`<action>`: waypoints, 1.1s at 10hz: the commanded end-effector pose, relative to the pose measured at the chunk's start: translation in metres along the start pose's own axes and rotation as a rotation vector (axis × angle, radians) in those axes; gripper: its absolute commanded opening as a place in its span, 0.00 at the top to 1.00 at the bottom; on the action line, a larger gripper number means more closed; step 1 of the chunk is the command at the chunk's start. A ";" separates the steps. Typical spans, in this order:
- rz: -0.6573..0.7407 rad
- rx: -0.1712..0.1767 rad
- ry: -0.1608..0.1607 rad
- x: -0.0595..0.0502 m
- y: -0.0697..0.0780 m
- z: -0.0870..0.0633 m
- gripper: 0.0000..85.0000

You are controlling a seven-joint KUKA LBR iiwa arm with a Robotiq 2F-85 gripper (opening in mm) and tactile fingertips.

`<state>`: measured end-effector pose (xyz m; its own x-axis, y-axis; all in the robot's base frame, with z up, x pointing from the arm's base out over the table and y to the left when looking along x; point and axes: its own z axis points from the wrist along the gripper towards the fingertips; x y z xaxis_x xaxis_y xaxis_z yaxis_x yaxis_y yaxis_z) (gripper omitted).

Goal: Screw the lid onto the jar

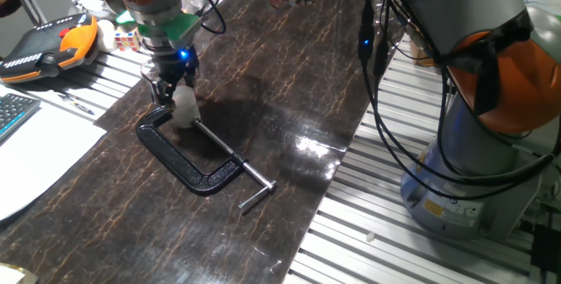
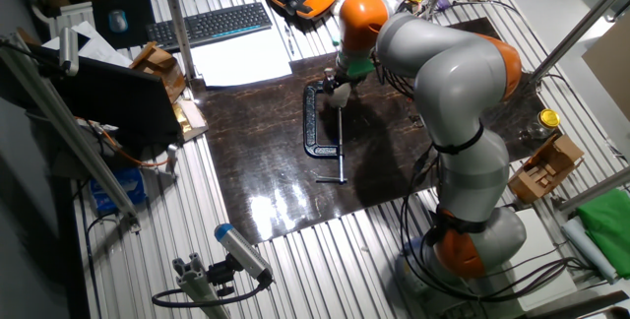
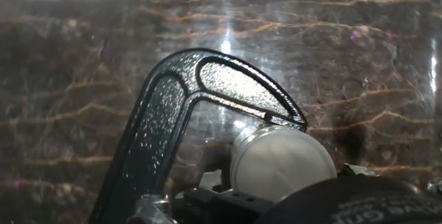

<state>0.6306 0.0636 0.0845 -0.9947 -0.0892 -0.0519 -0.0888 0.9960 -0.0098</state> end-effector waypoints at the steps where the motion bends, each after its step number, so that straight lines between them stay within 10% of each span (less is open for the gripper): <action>1: -0.043 -0.002 0.000 0.000 0.000 0.001 0.01; 11: -0.043 -0.005 0.001 0.000 -0.001 0.002 0.18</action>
<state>0.6307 0.0628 0.0831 -0.9899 -0.1319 -0.0511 -0.1317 0.9913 -0.0065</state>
